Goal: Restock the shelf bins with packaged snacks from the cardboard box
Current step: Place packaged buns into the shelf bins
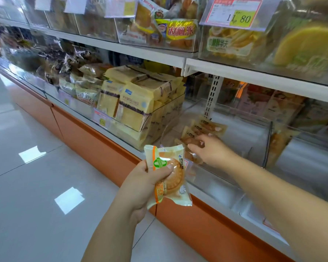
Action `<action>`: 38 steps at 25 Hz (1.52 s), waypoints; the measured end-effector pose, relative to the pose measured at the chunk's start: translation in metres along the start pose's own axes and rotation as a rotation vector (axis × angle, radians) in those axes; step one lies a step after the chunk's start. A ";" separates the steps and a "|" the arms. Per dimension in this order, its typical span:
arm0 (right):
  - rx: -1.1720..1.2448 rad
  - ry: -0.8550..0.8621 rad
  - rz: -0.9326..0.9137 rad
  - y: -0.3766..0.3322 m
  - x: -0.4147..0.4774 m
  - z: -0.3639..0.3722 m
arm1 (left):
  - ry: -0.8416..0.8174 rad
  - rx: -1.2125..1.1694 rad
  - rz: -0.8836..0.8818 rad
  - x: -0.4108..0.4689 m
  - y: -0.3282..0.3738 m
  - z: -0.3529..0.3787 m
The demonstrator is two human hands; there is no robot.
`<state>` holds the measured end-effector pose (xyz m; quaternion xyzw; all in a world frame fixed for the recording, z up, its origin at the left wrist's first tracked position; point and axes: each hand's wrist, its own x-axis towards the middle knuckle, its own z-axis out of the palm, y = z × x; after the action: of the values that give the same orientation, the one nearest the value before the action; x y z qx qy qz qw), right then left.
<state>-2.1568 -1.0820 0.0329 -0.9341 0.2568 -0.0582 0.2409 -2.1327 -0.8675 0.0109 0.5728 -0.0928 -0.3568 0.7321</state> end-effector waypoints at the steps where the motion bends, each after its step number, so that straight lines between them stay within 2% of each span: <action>1: 0.037 0.058 -0.006 -0.004 -0.012 -0.011 | -0.016 -0.016 -0.005 -0.001 0.000 0.001; 2: 0.144 0.066 -0.007 -0.006 -0.024 -0.021 | -0.033 -0.034 -0.008 -0.002 0.001 0.003; 3: 0.304 0.004 0.008 -0.009 -0.038 -0.031 | -0.048 -0.061 -0.006 -0.003 0.001 0.004; 5: 0.599 -0.253 0.048 -0.015 -0.070 -0.044 | -0.064 -0.129 0.004 -0.005 0.001 0.012; 7: 0.699 -0.452 0.027 -0.017 -0.095 -0.046 | -0.106 -0.208 0.024 -0.009 0.004 0.028; 10: 0.730 -0.439 0.042 -0.017 -0.104 -0.049 | -0.185 -0.214 0.071 -0.013 0.005 0.052; 12: 0.614 -0.306 0.052 -0.012 -0.091 -0.067 | -0.096 0.078 0.175 -0.013 0.005 0.061; 14: 0.274 -0.078 0.083 0.004 -0.064 -0.095 | 0.158 0.536 0.370 -0.008 0.001 0.057; 15: 0.088 0.015 0.114 0.014 -0.049 -0.109 | 0.225 0.750 0.469 -0.005 -0.003 0.055; 17: -0.173 0.090 0.169 0.037 -0.019 -0.128 | 0.178 1.037 0.523 0.007 -0.016 0.052; 19: -0.347 0.040 0.215 0.055 0.003 -0.134 | 0.111 1.206 0.493 0.017 -0.028 0.049; 27: -0.817 -0.273 0.317 0.067 0.075 -0.103 | 0.082 1.361 0.456 0.034 -0.032 0.041; 30: -0.877 -0.365 0.340 0.088 0.095 -0.081 | 0.065 1.373 0.465 0.035 -0.032 0.037; 34: -0.918 -0.291 0.301 0.100 0.101 -0.072 | 0.055 1.384 0.466 0.032 -0.031 0.037; 38: -0.858 -0.219 0.329 0.102 0.100 -0.072 | 0.051 1.365 0.450 0.032 -0.032 0.037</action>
<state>-2.1337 -1.2394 0.0460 -0.8969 0.3753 0.1910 -0.1351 -2.1433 -0.9190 -0.0149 0.8780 -0.3936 -0.0462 0.2686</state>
